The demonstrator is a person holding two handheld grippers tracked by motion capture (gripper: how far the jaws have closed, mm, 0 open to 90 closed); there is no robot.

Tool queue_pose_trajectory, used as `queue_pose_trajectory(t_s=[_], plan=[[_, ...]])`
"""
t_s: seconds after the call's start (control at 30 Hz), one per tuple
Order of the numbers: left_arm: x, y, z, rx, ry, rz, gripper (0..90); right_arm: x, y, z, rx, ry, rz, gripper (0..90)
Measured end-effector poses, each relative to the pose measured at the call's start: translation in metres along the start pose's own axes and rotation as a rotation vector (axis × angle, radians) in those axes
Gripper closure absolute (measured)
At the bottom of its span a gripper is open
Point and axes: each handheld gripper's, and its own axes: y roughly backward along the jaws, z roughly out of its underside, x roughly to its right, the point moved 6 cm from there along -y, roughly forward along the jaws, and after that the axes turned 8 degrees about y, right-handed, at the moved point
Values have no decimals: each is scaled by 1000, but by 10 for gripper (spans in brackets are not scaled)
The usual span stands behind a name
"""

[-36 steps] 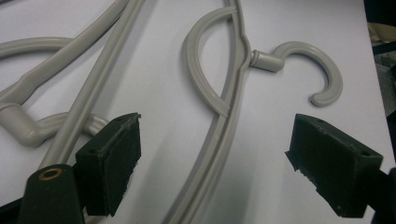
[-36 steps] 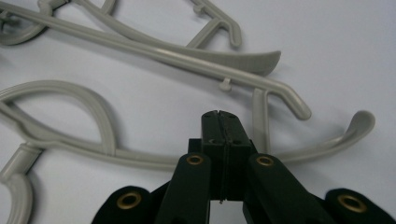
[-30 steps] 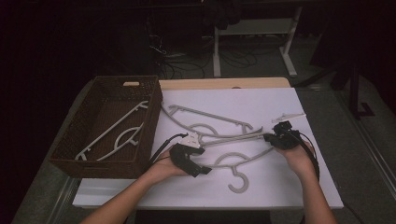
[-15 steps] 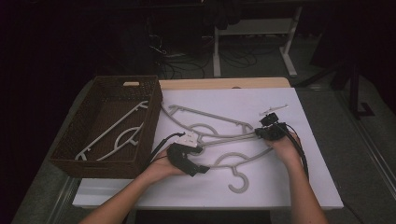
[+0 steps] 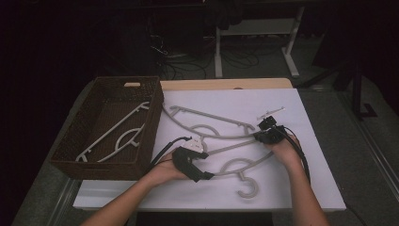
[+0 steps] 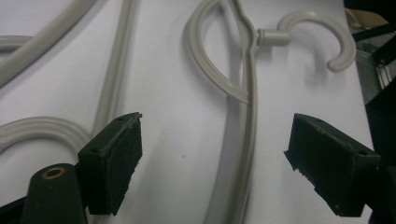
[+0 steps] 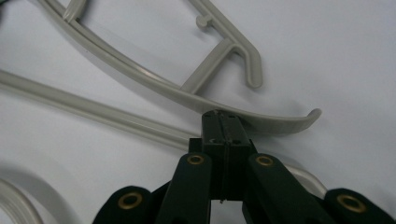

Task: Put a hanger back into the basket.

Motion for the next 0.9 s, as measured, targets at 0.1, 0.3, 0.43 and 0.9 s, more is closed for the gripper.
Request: queue_pose_trajectory(t_s=[0.1, 0.3, 0.43, 0.9], plan=[[5, -3, 0, -17, -14, 25, 183, -2, -3, 1, -14, 8, 4, 893], [19, -13, -5, -53, -47, 79, 271, -3, -4, 0, -23, 11, 8, 894], [24, -21, -8, -92, -71, 75, 310, -3, -4, 0, -24, 10, 10, 894], [22, -29, -9, -145, -85, 50, 793, -3, -4, 0, -21, 19, 11, 894]])
